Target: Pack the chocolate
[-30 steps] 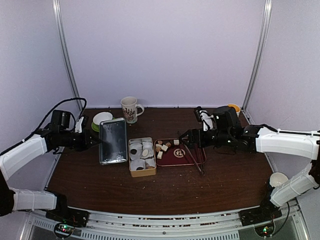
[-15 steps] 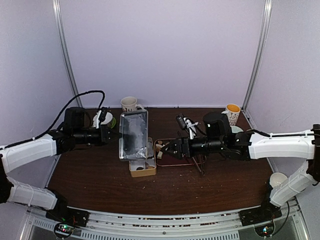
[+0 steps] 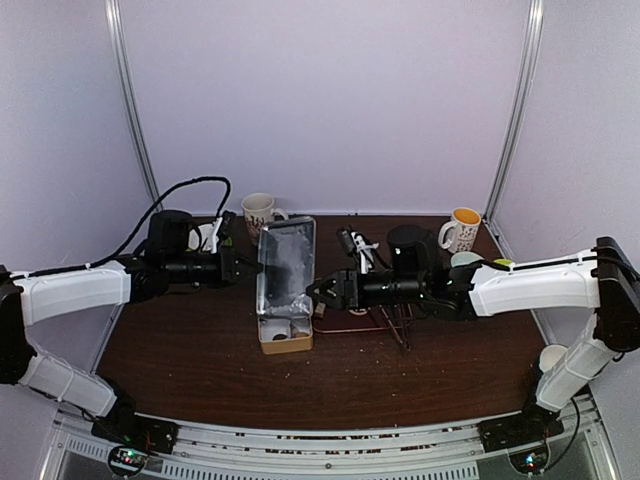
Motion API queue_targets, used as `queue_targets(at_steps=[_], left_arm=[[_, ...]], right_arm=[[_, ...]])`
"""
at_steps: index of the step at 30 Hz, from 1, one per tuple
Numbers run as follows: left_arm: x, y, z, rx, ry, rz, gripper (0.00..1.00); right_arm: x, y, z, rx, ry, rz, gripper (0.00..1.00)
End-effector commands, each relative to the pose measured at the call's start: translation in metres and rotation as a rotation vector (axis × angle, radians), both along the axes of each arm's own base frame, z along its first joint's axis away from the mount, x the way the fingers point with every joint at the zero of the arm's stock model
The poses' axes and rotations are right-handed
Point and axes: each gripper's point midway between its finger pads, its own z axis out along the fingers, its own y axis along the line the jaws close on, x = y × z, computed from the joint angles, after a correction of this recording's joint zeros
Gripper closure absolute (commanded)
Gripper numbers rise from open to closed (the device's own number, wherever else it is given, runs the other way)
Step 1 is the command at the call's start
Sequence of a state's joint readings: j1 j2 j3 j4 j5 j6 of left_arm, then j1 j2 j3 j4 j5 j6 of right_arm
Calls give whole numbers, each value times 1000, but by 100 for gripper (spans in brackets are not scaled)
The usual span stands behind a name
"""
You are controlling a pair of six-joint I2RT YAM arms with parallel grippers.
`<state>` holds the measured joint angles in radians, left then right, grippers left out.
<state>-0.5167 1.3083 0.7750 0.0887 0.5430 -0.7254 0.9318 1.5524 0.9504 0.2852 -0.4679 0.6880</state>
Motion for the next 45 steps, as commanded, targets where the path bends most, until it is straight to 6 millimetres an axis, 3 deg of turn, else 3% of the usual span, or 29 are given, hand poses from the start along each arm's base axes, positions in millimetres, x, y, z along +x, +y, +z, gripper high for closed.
queue_targets(at_steps=[1,16,19,25,29,40,45], left_arm=[[5,-10,31,-67,-92,-19,100],[5,-13,21,-62,-74,-27,100],[5,-12,20,-66,-71,-17,90],[4,-8,16,-65,-71,7,60],[2,-2,15,-57,-76,33,49],[1,2,5,-27,-62,47,44],[1,5,4,-12,-62,57,43]], right_arm=[[9,9,22,73,-24,-23,50],[7,11,25,97,-24,-12,79],[8,9,22,79,-26,-21,80],[13,4,14,36,-28,-56,83],[16,0,10,10,-25,-78,85],[27,-17,-5,-59,33,-155,91],[39,-38,-12,-121,51,-225,91]])
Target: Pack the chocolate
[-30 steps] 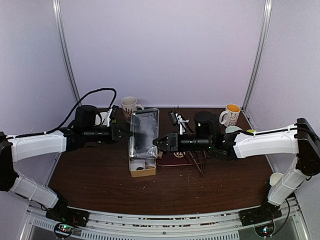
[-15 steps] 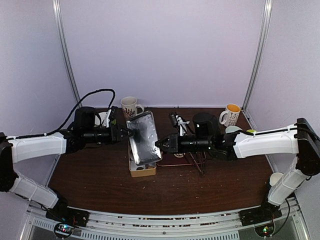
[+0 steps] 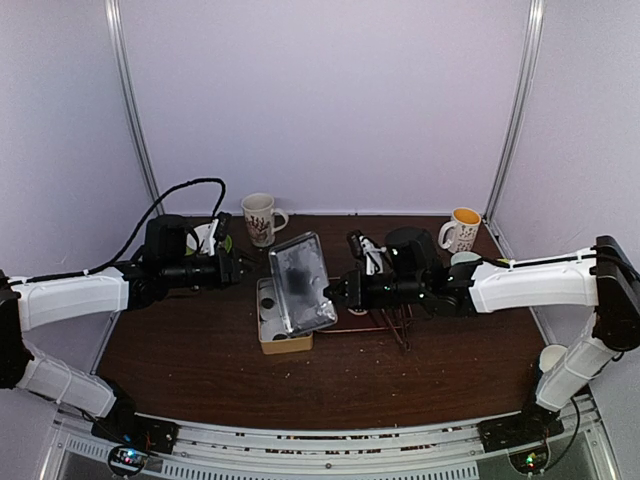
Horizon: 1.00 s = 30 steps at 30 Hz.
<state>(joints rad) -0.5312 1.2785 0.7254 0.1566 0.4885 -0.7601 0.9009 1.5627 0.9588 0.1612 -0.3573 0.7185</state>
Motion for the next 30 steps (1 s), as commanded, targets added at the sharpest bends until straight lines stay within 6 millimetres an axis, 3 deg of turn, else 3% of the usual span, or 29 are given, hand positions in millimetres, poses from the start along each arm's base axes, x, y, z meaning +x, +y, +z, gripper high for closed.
queue_targets(at_steps=[1,10,18,22,30], left_arm=[[2,3,3,15,-41,15,43],[3,10,-3,88,-35,37,43],[3,12,-4,115,-37,38,44],[4,13,-4,119,-34,42,44],[3,15,-8,129,-22,49,44]], right_arm=[[15,-21,16,-31,-24,-87,91],[25,-77,9,-372,-141,-174,91],[46,-130,26,-762,-292,-278,91],[48,-131,26,-912,-336,-263,92],[46,-104,17,-1172,-445,-250,92]])
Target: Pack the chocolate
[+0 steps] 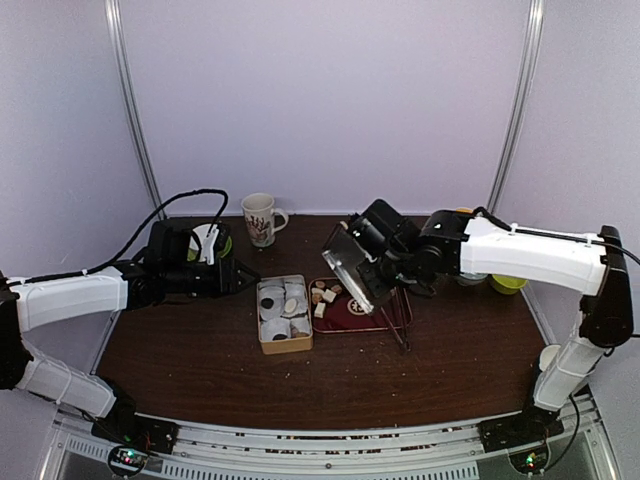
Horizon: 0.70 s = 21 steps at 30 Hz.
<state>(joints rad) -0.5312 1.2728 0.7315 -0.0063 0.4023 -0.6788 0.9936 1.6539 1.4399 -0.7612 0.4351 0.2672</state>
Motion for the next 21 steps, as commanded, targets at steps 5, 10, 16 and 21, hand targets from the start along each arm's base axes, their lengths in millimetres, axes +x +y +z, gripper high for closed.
queue_targets(at_steps=[5,10,16,21], left_arm=[[4,0,22,-6,-72,1,44],[4,1,19,4,-69,1,44],[2,-1,12,4,-55,-9,44],[-3,-1,8,4,-39,-27,44]], right_arm=[[0,0,-6,-353,-89,-42,92],[-10,18,-11,-401,-110,3,87],[-20,33,-27,-364,-46,44,77],[-30,39,-32,-227,26,90,75]])
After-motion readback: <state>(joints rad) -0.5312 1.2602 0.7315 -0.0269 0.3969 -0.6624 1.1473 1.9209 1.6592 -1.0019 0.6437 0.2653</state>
